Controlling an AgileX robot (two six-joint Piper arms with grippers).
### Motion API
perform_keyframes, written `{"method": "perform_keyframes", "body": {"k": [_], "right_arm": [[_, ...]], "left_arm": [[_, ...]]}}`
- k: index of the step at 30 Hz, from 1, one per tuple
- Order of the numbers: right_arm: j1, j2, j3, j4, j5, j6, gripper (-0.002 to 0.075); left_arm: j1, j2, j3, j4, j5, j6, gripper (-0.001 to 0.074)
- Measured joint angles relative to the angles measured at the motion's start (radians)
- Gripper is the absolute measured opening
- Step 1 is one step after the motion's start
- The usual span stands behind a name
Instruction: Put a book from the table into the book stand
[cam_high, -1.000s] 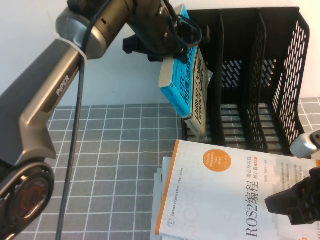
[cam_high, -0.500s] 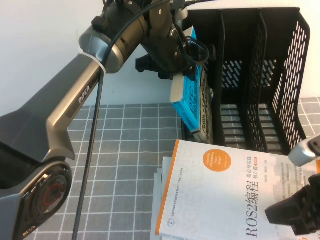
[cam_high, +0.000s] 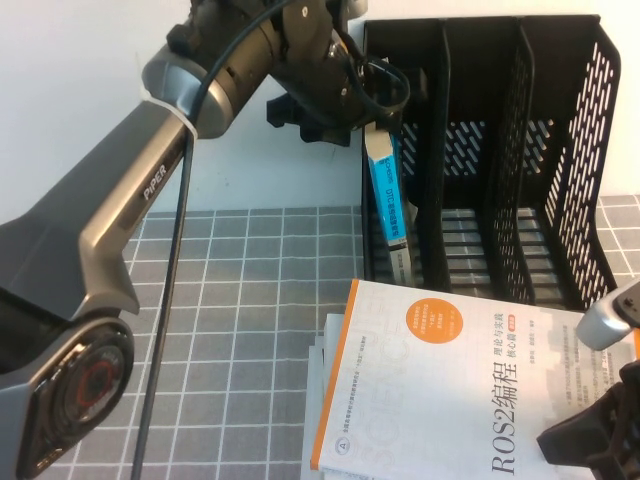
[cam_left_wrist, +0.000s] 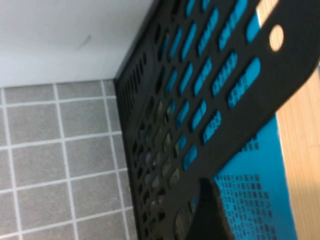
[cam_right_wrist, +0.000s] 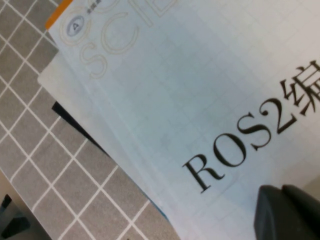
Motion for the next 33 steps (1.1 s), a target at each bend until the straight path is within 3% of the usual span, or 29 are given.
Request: {"method": "perform_keyframes", "body": {"k": [5, 8, 11, 15, 18, 25, 29, 33], "right_arm": [[0.0, -0.017, -0.042, -0.036, 0.0, 0.0, -0.0002], [0.0, -0.068, -0.099, -0.063, 0.0, 0.009, -0.0002], [0.0, -0.131, -0.159, -0.096, 0.004, 0.018, -0.0002], [0.0, -0.204, -0.205, -0.112, 0.041, 0.028, -0.0002], [0.0, -0.256, -0.214, -0.124, 0.082, 0.064, -0.0002], [-0.002, -0.409, -0.213, -0.24, 0.291, 0.226, -0.0002], [-0.002, -0.562, -0.213, -0.467, 0.445, 0.41, -0.0002], [-0.002, -0.736, -0.213, -0.731, 0.464, 0.57, -0.0002]], "left_arm": [[0.011, -0.02, -0.036, 0.004, 0.022, 0.023, 0.0429], [0.02, -0.044, -0.088, 0.013, 0.032, 0.035, 0.0392], [0.022, -0.082, -0.147, 0.036, 0.036, 0.057, 0.0293], [0.024, -0.14, -0.203, 0.055, 0.039, 0.108, 0.0099], [0.024, -0.178, -0.221, 0.072, 0.035, 0.147, 0.003], [0.026, -0.27, -0.223, 0.08, 0.041, 0.256, 0.0003], [-0.003, -0.346, -0.226, 0.072, 0.058, 0.367, 0.0001], [-0.03, -0.426, -0.22, 0.043, 0.161, 0.467, 0.0001]]}}
